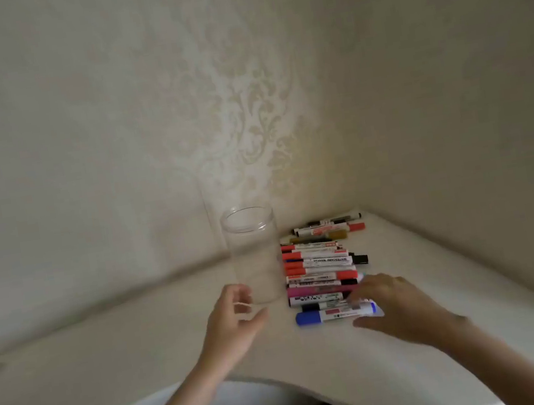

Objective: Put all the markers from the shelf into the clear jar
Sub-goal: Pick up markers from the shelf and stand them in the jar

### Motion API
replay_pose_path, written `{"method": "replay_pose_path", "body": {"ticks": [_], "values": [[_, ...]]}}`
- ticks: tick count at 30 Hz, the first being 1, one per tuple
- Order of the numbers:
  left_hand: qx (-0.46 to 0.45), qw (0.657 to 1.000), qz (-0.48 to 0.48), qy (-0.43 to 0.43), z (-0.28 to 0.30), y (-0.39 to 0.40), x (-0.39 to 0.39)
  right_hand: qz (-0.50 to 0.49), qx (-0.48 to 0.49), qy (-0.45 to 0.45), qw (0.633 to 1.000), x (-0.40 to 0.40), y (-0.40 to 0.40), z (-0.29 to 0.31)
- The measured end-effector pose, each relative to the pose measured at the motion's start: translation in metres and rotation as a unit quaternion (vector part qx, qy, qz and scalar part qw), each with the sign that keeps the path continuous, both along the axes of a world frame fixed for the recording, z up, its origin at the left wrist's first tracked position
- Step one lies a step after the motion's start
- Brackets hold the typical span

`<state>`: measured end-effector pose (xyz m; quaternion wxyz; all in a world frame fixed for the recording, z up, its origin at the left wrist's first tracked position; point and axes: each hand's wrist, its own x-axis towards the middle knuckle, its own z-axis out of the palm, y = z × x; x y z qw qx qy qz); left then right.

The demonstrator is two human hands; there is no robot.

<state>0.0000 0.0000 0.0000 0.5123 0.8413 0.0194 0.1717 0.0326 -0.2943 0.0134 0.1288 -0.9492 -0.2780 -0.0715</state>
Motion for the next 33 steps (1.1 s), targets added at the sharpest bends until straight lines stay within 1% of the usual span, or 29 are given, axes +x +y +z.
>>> {"method": "replay_pose_path", "body": {"ticks": [4,6,8,10,11,13,14,17,20,23,25,27,29,31,33], "values": [[0.123,0.987,-0.089,0.060,-0.014,-0.041,-0.001,-0.040,-0.010,-0.003,0.999,-0.006,0.004,-0.008],[0.160,0.980,-0.113,0.035,-0.015,-0.054,0.008,-0.023,-0.007,-0.009,1.000,-0.005,0.009,-0.013],[0.172,0.976,-0.133,0.011,-0.013,-0.060,0.015,-0.012,0.024,-0.015,1.000,-0.001,0.010,-0.013],[0.120,0.981,-0.152,0.018,-0.009,-0.060,0.019,0.002,0.085,-0.035,0.996,0.004,0.012,-0.008],[0.076,0.983,-0.163,0.025,-0.005,-0.057,0.022,0.009,0.113,-0.046,0.992,0.006,0.013,-0.005],[-0.012,0.982,-0.185,0.043,0.003,-0.049,0.025,0.015,0.137,-0.048,0.989,0.009,0.015,0.001],[-0.040,0.980,-0.188,0.053,0.006,-0.045,0.026,0.012,0.133,-0.035,0.990,0.010,0.014,0.002],[-0.061,0.987,-0.141,0.048,0.006,-0.031,0.026,-0.024,0.086,0.018,0.996,0.012,0.000,-0.009],[-0.122,0.988,-0.083,0.045,0.004,-0.017,0.021,-0.051,0.031,0.019,0.998,0.010,-0.013,-0.020],[-0.152,0.986,-0.063,0.028,0.008,-0.011,0.013,-0.044,0.033,0.033,0.998,0.007,-0.015,-0.021],[-0.168,0.983,-0.070,0.000,0.021,-0.010,0.008,-0.048,0.075,0.052,0.995,0.006,-0.014,-0.011],[-0.167,0.982,-0.082,-0.042,0.043,-0.008,0.006,-0.056,0.171,0.069,0.981,0.008,-0.011,0.012],[-0.171,0.976,-0.093,-0.101,0.073,-0.006,0.009,-0.063,0.267,0.065,0.959,0.013,-0.006,0.044],[-0.182,0.966,-0.088,-0.159,0.108,0.001,0.016,-0.081,0.329,0.043,0.940,0.024,0.002,0.080],[-0.191,0.957,-0.059,-0.209,0.139,0.011,0.025,-0.100,0.382,-0.004,0.919,0.036,0.012,0.116]]}}
